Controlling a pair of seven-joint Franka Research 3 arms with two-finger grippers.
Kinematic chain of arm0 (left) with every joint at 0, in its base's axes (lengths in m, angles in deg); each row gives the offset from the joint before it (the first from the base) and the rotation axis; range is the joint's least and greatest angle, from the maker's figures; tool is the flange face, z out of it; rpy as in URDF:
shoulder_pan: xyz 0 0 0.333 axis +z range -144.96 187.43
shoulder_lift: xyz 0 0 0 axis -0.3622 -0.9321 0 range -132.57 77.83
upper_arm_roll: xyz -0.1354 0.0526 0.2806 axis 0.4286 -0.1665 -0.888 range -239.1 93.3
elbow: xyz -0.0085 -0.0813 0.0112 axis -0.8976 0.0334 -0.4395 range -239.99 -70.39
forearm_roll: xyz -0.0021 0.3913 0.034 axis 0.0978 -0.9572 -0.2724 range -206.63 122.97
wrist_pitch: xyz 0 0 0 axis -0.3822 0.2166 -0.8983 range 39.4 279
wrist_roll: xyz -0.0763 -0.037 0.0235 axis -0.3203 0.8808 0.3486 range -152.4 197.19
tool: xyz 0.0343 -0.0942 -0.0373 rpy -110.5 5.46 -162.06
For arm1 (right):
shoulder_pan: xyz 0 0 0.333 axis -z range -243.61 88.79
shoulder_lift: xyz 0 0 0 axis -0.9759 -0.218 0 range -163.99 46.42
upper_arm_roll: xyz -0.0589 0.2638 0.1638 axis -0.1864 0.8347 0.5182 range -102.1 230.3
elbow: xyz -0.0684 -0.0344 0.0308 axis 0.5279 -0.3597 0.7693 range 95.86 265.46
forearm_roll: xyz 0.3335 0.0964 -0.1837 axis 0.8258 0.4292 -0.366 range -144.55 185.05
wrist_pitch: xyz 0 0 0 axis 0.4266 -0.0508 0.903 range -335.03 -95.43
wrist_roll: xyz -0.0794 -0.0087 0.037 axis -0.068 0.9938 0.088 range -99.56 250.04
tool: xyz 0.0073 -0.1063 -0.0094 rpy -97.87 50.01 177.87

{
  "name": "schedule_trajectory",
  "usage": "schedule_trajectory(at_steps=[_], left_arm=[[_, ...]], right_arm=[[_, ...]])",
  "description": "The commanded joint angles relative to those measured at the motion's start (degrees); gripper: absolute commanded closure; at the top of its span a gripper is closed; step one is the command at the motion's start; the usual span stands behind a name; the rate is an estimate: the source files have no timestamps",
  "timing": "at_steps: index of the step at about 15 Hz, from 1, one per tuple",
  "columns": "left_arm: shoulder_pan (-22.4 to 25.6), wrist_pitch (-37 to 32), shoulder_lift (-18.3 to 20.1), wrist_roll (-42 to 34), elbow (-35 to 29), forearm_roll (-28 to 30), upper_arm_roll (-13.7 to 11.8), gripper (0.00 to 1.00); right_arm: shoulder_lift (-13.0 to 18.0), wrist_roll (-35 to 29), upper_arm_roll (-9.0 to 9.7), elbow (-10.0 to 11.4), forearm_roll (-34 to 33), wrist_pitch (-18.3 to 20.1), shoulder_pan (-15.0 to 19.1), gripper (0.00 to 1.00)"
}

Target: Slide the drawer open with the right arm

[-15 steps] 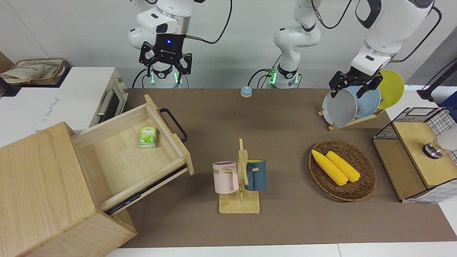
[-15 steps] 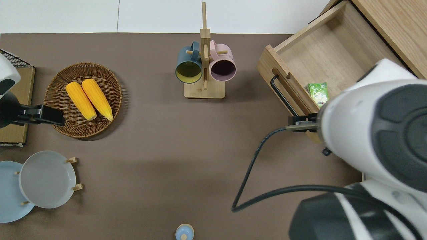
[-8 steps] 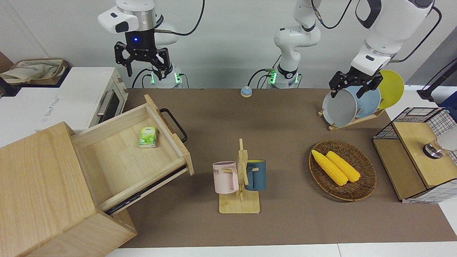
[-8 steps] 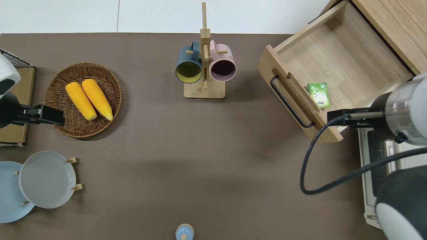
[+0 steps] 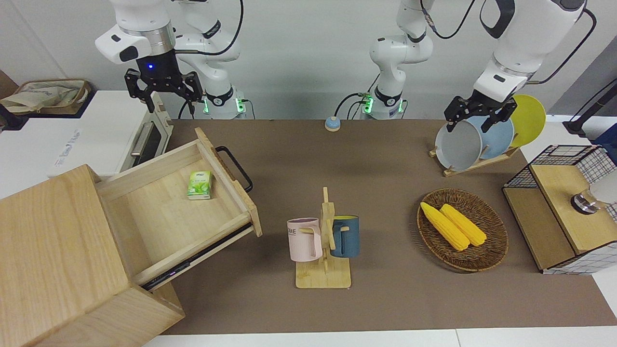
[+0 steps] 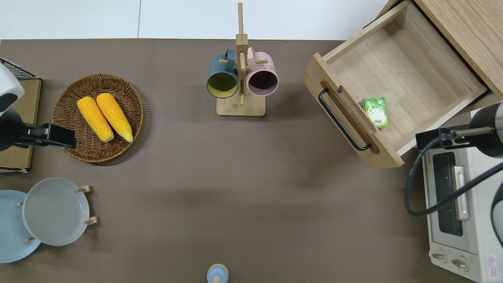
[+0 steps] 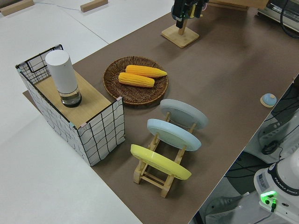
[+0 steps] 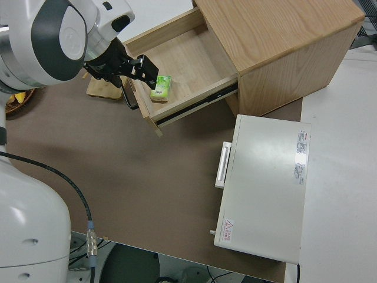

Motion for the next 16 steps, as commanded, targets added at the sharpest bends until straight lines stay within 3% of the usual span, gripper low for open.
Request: schedule_trajectory(at_steps=[1, 4, 8, 12, 16], left_arm=[[-0.4, -1.0, 0.3, 0.6, 0.6, -1.0, 0.0, 0.01], [-0.4, -1.0, 0.3, 0.6, 0.6, -1.0, 0.0, 0.01], [-0.4, -1.0, 0.3, 0.6, 0.5, -1.0, 0.0, 0.01], [-0.4, -1.0, 0.3, 0.6, 0.5, -1.0, 0.0, 0.01], [-0.4, -1.0, 0.3, 0.6, 0.6, -1.0, 0.0, 0.01]], right_arm=[[1.4, 5.4, 0.73, 2.0, 2.4, 0.0, 2.6, 0.015], [0.8, 8.9, 0.73, 2.1, 4.7, 0.0, 3.4, 0.013], [-1.0, 8.5, 0.64, 2.1, 6.9, -0.4, 5.3, 0.015], [-2.8, 2.3, -0.15, 2.0, 6.5, -0.7, 5.5, 0.015], [-3.8, 1.8, -0.59, 2.0, 5.4, -0.9, 5.1, 0.015]])
